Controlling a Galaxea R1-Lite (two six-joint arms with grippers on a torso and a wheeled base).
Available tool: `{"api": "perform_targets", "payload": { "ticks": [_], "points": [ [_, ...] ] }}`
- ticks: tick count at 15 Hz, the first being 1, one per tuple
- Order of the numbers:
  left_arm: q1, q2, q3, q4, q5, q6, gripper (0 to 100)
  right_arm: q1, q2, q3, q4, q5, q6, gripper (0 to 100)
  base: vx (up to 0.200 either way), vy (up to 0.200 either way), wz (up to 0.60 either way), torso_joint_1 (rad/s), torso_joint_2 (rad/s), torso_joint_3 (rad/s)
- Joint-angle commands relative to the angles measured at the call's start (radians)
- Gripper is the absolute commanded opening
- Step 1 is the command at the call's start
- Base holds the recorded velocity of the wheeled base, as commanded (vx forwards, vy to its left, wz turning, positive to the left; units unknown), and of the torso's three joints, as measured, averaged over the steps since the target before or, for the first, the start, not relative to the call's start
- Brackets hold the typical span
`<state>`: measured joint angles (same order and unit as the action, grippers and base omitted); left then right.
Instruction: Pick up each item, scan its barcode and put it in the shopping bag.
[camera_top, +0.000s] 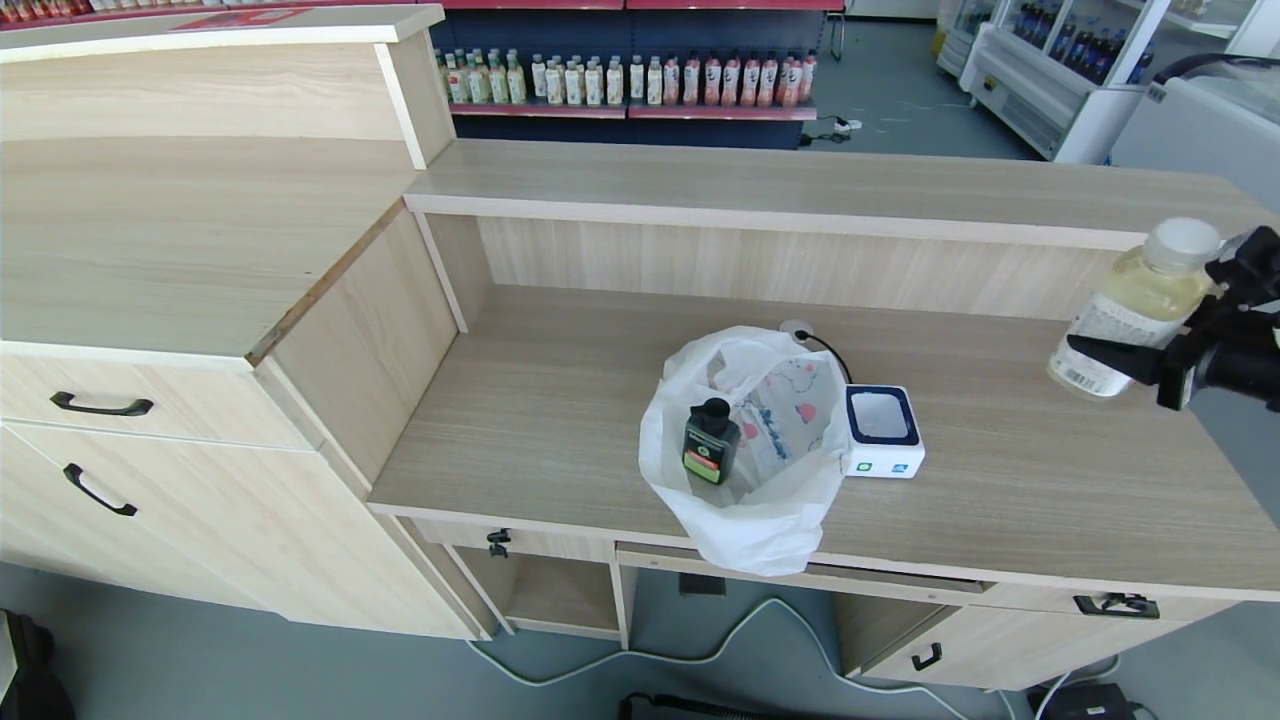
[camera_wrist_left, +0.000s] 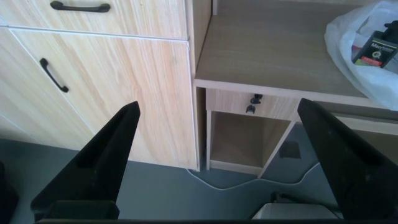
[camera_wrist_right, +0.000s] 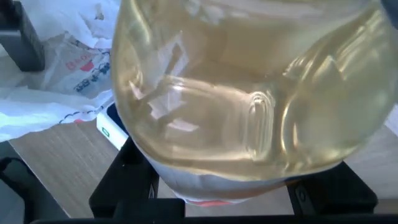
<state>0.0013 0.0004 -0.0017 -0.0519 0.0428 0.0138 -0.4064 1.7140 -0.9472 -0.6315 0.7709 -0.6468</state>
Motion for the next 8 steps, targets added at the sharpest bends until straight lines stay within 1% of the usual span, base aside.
{"api": "perform_targets", "payload": {
  "ticks": [1, 2, 4, 5, 7, 8],
  "points": [
    [0.0, 0.0, 0.0, 0.0, 0.0, 0.0, 100, -0.045, -0.137, 0.036, 0.073, -0.147, 0.021, 0, 0.0, 0.0, 0.0, 0.0, 0.0, 0.0],
    [0.0, 0.0, 0.0, 0.0, 0.0, 0.0, 100, -0.045, -0.139, 0.031, 0.095, -0.246, 0.024, 0, 0.0, 0.0, 0.0, 0.0, 0.0, 0.0],
    [0.0, 0.0, 0.0, 0.0, 0.0, 0.0, 100, -0.031, -0.137, 0.035, 0.099, -0.324, 0.092, 0, 0.0, 0.0, 0.0, 0.0, 0.0, 0.0],
    [0.0, 0.0, 0.0, 0.0, 0.0, 0.0, 100, -0.026, -0.137, 0.035, 0.096, -0.343, 0.119, 0, 0.0, 0.0, 0.0, 0.0, 0.0, 0.0],
    [0.0, 0.0, 0.0, 0.0, 0.0, 0.0, 100, -0.026, -0.139, 0.035, 0.095, -0.347, 0.147, 0, 0.0, 0.0, 0.0, 0.0, 0.0, 0.0],
    [0.0, 0.0, 0.0, 0.0, 0.0, 0.0, 100, -0.026, -0.131, 0.028, 0.062, -0.347, 0.15, 0, 0.0, 0.0, 0.0, 0.0, 0.0, 0.0]
  ]
}}
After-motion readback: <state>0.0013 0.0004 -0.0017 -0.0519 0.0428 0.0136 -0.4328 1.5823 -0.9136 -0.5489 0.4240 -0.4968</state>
